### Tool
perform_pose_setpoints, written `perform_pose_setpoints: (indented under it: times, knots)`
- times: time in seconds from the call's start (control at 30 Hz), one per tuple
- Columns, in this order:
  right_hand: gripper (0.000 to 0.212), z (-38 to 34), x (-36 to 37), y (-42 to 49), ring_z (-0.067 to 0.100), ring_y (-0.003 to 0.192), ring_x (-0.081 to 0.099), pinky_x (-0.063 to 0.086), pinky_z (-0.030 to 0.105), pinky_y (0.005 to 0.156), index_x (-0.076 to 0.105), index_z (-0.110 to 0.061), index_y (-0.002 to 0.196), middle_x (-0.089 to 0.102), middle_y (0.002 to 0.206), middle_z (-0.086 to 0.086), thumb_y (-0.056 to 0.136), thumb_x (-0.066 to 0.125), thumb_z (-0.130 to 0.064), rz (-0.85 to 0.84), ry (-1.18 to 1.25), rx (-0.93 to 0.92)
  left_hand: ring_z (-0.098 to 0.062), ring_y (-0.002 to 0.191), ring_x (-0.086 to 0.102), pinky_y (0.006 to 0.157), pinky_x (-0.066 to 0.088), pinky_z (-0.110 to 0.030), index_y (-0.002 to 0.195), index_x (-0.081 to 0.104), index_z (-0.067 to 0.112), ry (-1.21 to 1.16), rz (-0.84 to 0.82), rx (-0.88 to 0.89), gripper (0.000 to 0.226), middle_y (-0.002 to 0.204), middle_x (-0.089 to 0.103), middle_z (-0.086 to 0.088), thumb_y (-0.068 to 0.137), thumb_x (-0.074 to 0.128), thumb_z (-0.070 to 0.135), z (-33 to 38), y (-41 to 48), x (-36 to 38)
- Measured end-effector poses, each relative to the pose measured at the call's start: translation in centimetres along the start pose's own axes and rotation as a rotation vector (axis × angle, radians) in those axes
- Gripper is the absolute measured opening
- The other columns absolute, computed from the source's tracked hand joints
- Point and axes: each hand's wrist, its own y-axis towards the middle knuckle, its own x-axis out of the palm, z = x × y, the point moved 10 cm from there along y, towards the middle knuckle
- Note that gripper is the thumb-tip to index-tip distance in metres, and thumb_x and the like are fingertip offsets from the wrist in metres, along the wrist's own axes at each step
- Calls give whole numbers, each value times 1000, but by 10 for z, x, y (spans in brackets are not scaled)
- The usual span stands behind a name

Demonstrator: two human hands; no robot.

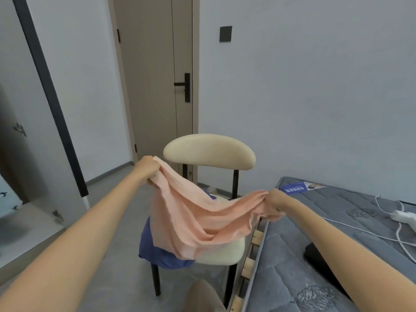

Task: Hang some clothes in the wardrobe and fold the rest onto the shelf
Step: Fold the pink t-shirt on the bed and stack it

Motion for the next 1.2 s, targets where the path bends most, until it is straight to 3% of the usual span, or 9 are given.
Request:
perform_pose_setpoints:
  times: [0.1, 0.2, 0.33, 0.4, 0.5, 0.6, 0.83, 0.93, 1.2]
  knots:
    - [21, -10, -20, -1, 27, 77, 67, 60, 47, 67, 64, 7, 86, 66, 85, 21, 92, 44, 5, -89, 1163, 6, -15, 70, 56, 51, 55, -24, 100, 58, 5, -648, -130, -83, 29, 88, 59, -12, 94, 31, -5, 18, -7, 21]
    - [23, -52, -74, -27, 5, 46, 48, 51, 21, 44, 56, -10, 66, 51, 60, 4, 82, 58, 7, -108, 1638, -305, -16, 82, 59, 62, 56, -21, 112, 53, 1, -1056, -256, 63, 38, 99, 56, -14, 90, 28, -16, 69, -17, 25]
    - [20, -84, -158, -84, -4, 44, 45, 32, 8, 38, 53, -22, 79, 51, 58, -14, 98, 50, -14, 307, 1317, -581, -15, 109, 57, 89, 51, -26, 131, 44, 14, -1079, -320, 391, 55, 126, 50, -6, 87, 43, -18, 145, -31, 23]
    - [3, -99, -190, -118, 3, 66, 59, 45, 13, 58, 58, -23, 94, 64, 76, -10, 95, 57, -21, 437, 1189, -683, -8, 119, 52, 100, 45, -29, 134, 45, 25, -952, -310, 568, 52, 136, 46, 1, 90, 59, 2, 186, -48, 23]
    - [18, -108, -232, -170, 9, 91, 61, 45, 23, 82, 62, -28, 102, 66, 97, -7, 93, 52, -15, 655, 980, -769, -7, 130, 43, 106, 37, -28, 129, 44, 44, -759, -222, 758, 44, 142, 42, 9, 95, 57, 19, 241, -82, 22]
    - [18, -114, -264, -231, 9, 91, 58, 44, 22, 83, 61, -20, 102, 63, 96, -3, 93, 47, -12, 833, 793, -863, -10, 136, 34, 111, 31, -28, 128, 39, 46, -697, -194, 925, 53, 149, 34, 3, 98, 43, 2, 288, -120, 21]
    - [12, -85, -318, -339, 7, 75, 49, 40, 25, 72, 59, -11, 85, 55, 78, -4, 92, 51, -16, 1160, 619, -942, -6, 134, 35, 112, 30, -23, 135, 42, 41, -799, -222, 1106, 54, 148, 29, 0, 98, 42, 3, 357, -190, 25]
    - [21, -50, -323, -356, 10, 78, 54, 44, 28, 76, 58, 0, 90, 58, 81, 3, 93, 56, -21, 1259, 657, -900, -6, 133, 37, 112, 32, -24, 126, 44, 48, -869, -228, 1110, 48, 146, 32, -2, 98, 46, 9, 363, -210, 48]
    - [24, 94, -263, -313, -1, 58, 46, 43, 40, 81, 47, -26, 67, 54, 57, -25, 91, 52, -24, 1546, 704, -308, -9, 106, 55, 88, 43, -19, 117, 61, 28, -786, -339, 752, 33, 119, 57, 5, 94, 46, 10, 296, -215, 200]
